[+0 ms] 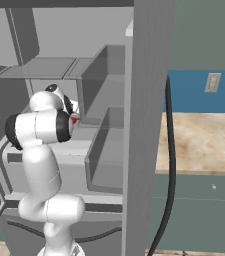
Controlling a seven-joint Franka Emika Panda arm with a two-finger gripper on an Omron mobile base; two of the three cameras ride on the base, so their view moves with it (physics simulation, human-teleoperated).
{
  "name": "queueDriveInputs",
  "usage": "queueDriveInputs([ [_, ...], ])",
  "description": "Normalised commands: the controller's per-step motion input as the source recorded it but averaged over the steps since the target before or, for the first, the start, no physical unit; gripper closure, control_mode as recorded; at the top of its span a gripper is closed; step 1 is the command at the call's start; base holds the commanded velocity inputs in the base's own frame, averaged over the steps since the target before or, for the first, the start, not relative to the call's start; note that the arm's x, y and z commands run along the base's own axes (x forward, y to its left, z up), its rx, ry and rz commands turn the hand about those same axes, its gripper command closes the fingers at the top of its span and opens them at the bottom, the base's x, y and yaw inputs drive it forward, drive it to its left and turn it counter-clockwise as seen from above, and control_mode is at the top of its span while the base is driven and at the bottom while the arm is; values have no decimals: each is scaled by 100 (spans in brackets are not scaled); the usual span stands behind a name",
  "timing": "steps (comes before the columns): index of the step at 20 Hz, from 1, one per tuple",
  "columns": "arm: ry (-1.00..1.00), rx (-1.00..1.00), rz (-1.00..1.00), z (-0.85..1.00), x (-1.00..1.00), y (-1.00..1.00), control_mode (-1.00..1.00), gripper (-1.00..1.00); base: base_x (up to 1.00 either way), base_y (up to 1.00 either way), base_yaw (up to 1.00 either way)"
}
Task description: Retrieve the kiwi and apple from the fridge and place them into the bowl on the dining table.
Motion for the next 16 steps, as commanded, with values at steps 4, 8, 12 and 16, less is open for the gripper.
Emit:
queueDriveInputs([
  [4, 0, 2, 0, 14, -100, -29, -100, 100, 0, 0, 0],
  [8, -9, 0, 0, 51, -100, -31, -100, 100, 0, 0, 0],
  [12, -18, 0, 0, 89, -100, -28, -100, 100, 0, 0, 0],
  [16, -19, 0, 6, 100, -100, -14, -100, 100, 0, 0, 0],
])
